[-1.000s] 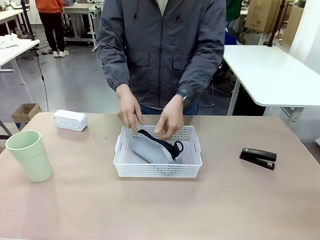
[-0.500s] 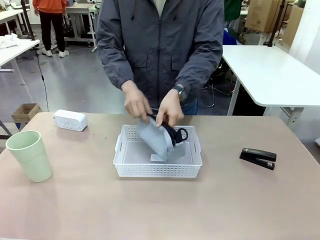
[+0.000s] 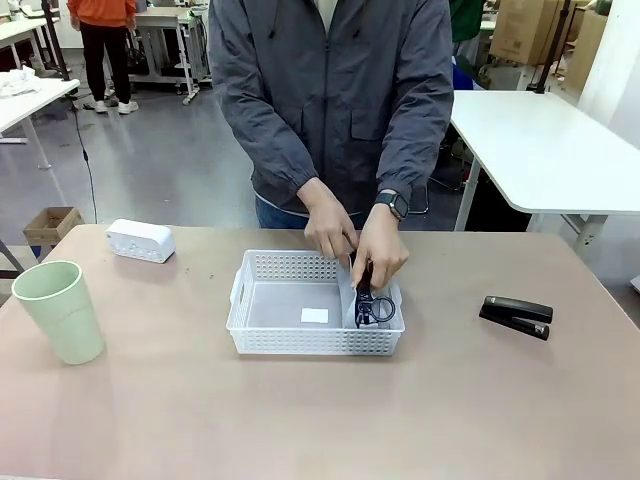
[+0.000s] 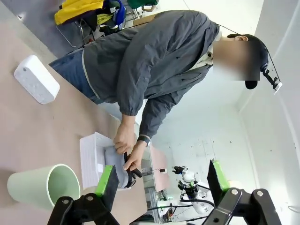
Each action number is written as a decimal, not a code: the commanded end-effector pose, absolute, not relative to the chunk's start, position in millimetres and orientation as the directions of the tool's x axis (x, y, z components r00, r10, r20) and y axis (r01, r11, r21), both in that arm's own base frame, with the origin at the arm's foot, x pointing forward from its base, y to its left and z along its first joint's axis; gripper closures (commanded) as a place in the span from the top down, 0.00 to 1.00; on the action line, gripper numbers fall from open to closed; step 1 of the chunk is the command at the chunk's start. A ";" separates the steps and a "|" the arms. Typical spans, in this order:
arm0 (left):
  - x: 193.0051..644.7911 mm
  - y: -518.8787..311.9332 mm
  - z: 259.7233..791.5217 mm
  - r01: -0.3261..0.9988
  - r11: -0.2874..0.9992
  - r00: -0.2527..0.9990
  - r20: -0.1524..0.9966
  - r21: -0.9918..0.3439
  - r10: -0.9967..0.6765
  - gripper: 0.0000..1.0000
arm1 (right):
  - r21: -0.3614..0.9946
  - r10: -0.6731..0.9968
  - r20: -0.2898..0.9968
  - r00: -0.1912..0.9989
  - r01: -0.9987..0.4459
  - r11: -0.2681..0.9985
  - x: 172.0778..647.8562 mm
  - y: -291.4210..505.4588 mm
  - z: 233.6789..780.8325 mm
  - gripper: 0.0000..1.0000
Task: Efficiently arrange items inside the basket to fit them all.
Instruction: Pick up the Digital clock and place it inside the Organizing basket.
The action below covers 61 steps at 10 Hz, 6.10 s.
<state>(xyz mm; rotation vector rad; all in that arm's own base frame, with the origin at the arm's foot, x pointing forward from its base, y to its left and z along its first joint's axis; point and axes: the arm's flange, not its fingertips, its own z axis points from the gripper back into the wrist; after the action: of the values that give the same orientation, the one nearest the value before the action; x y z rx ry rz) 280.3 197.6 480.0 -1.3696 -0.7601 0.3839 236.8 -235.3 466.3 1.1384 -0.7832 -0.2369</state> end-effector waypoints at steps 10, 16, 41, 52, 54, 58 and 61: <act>273.1 204.5 474.0 0.172 0.168 0.715 0.240 -0.971 0.656 1.00 | 0.867 -0.536 0.472 0.700 -0.258 0.427 236.1 -237.5 469.2 1.00; 359.5 119.0 613.1 0.106 0.674 0.832 0.436 -0.731 0.342 1.00 | 0.867 -0.536 0.472 0.700 -0.258 0.427 236.1 -237.5 469.2 1.00; 578.7 10.8 473.6 0.124 0.992 0.966 0.230 -0.025 -0.115 1.00 | 0.867 -0.536 0.472 0.700 -0.258 0.427 236.1 -237.5 469.2 1.00; 582.5 13.9 467.0 0.984 0.077 0.059 0.109 0.163 -0.992 1.00 | 0.867 -0.536 0.472 0.700 -0.258 0.427 236.1 -237.5 469.2 1.00; 580.6 23.9 465.3 0.943 -0.275 -0.289 0.054 0.189 -0.956 1.00 | 0.867 -0.536 0.472 0.700 -0.258 0.427 236.1 -237.5 469.2 1.00; 580.4 10.3 464.3 0.942 -0.277 -0.285 0.017 0.192 -0.958 1.00 | 0.867 -0.536 0.472 0.700 -0.258 0.427 236.1 -237.5 469.2 1.00; 580.4 10.3 464.3 0.942 -0.277 -0.285 0.017 0.192 -0.958 1.00 | 0.867 -0.536 0.472 0.700 -0.258 0.427 236.1 -237.5 469.2 1.00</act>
<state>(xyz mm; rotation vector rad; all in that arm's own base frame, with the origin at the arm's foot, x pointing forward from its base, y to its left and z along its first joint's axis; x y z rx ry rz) 582.5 9.3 466.0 0.1113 -0.2124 -1.8677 233.3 -236.4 468.4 1.1419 -0.7850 -0.2197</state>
